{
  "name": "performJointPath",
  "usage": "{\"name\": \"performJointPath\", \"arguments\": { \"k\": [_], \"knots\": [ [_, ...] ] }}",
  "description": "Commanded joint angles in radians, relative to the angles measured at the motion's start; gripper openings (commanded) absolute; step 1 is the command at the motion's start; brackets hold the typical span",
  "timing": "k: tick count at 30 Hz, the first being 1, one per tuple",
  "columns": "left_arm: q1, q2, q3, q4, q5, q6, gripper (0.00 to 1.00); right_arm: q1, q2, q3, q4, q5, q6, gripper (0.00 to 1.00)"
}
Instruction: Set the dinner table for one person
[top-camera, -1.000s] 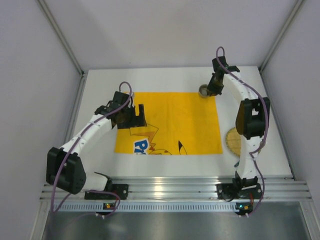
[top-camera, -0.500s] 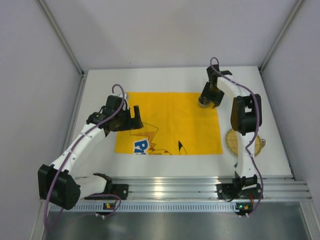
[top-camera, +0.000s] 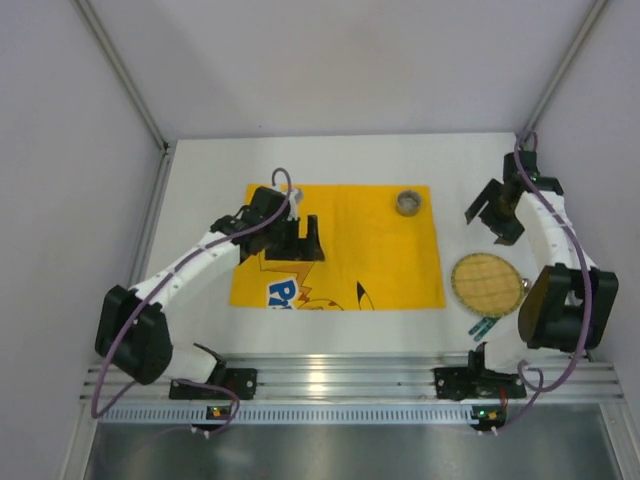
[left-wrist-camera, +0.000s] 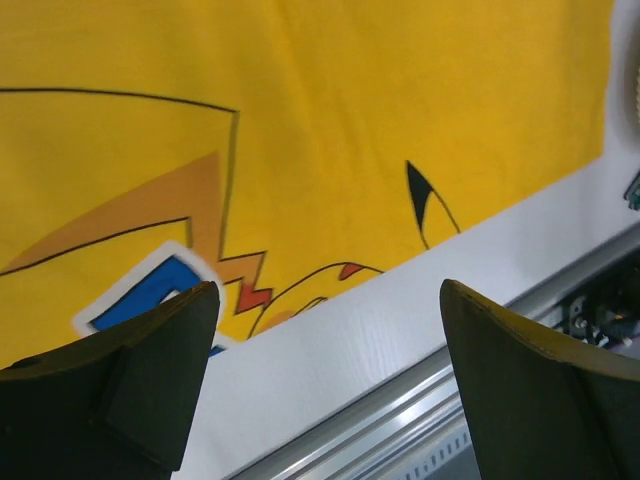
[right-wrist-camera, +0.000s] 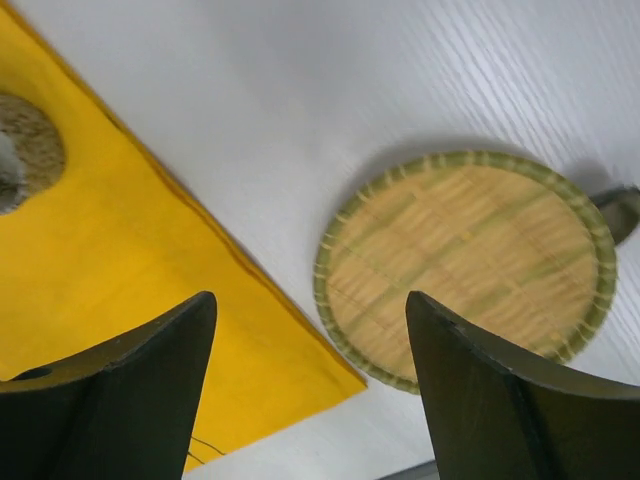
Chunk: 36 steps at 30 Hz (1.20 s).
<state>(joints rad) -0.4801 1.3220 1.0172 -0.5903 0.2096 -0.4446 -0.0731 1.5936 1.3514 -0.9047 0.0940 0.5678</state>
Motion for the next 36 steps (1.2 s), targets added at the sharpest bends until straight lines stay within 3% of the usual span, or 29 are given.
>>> {"name": "performJointPath", "arguments": {
  "k": [1, 6, 12, 19, 26, 30, 36],
  "knots": [
    [-0.095, 0.156, 0.113, 0.208, 0.171, -0.039, 0.97, -0.033, -0.161, -0.180, -0.002, -0.048, -0.005, 0.77],
    [-0.251, 0.461, 0.381, 0.315, 0.321, -0.110, 0.96, -0.098, -0.345, -0.351, -0.017, -0.071, -0.012, 0.84],
    [-0.347, 0.718, 0.619, 0.377, 0.450, -0.221, 0.94, -0.249, -0.376, -0.423, -0.039, -0.019, -0.072, 0.87],
    [-0.364, 0.669, 0.563, 0.340, 0.418, -0.201, 0.94, -0.352, -0.202, -0.347, 0.027, -0.063, -0.068, 0.86],
    [-0.361, 0.568, 0.459, 0.265, 0.334, -0.138, 0.94, -0.318, -0.181, -0.475, 0.183, -0.223, -0.022, 0.81],
    [-0.344, 0.519, 0.381, 0.254, 0.312, -0.140, 0.94, -0.289, -0.146, -0.538, 0.237, -0.215, -0.017, 0.78],
    [-0.331, 0.465, 0.340, 0.233, 0.268, -0.138, 0.94, -0.251, -0.009, -0.506, 0.320, -0.204, 0.007, 0.75]
  ]
}}
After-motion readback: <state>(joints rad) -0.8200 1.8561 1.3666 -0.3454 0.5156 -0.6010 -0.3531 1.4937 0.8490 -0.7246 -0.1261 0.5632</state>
